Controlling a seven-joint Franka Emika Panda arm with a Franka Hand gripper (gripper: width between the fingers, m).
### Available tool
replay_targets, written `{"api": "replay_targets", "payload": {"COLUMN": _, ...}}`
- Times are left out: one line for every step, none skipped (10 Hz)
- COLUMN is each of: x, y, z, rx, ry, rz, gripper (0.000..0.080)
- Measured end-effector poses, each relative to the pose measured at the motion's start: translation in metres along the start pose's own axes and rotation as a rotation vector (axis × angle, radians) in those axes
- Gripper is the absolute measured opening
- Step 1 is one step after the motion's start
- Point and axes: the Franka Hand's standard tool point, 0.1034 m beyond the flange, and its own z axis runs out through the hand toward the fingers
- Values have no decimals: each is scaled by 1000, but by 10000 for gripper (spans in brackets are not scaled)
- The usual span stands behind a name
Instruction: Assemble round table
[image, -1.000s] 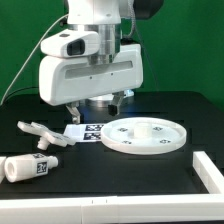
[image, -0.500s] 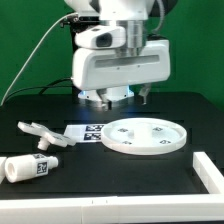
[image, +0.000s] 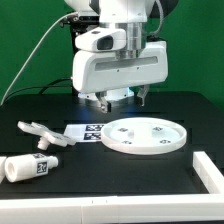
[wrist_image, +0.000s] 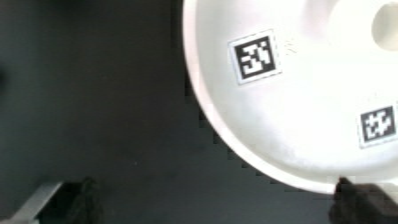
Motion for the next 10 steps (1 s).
{"api": "replay_targets", "payload": {"x": -6, "y": -16, "z": 7, "rx": 7, "ry": -18, "rz": 61, "gripper": 649}}
{"api": "replay_targets", "payload": {"x": -8, "y": -27, "z": 14, "rx": 12, "ry": -17, "rz": 118, "gripper": 649}}
{"api": "replay_targets", "payload": {"x": -9, "y": -32, "z": 16, "rx": 18, "ry": -20, "rz": 129, "gripper": 649}}
{"api": "replay_targets", "payload": {"x": -8, "y": -30, "z": 16, "rx": 18, "ry": -17, "rz": 118, "gripper": 649}}
{"api": "replay_targets", "payload": {"x": -8, "y": -30, "z": 16, "rx": 18, "ry": -17, "rz": 118, "gripper": 649}}
{"api": "replay_targets", "payload": {"x": -8, "y": -31, "z": 16, "rx": 18, "ry": -18, "rz": 117, "gripper": 649}}
{"api": "replay_targets", "payload": {"x": -10, "y": -35, "z": 18, "rx": 20, "ry": -14, "rz": 187, "gripper": 649}}
{"api": "replay_targets", "payload": {"x": -21, "y": -48, "z": 27, "rx": 24, "ry": -22, "rz": 279, "gripper": 649}}
{"api": "replay_targets", "payload": {"x": -32, "y": -54, "z": 39, "rx": 43, "ry": -37, "rz": 349, "gripper": 649}}
{"api": "replay_targets", "payload": {"x": -32, "y": -56, "z": 45, "rx": 54, "ry": -28, "rz": 387, "gripper": 649}}
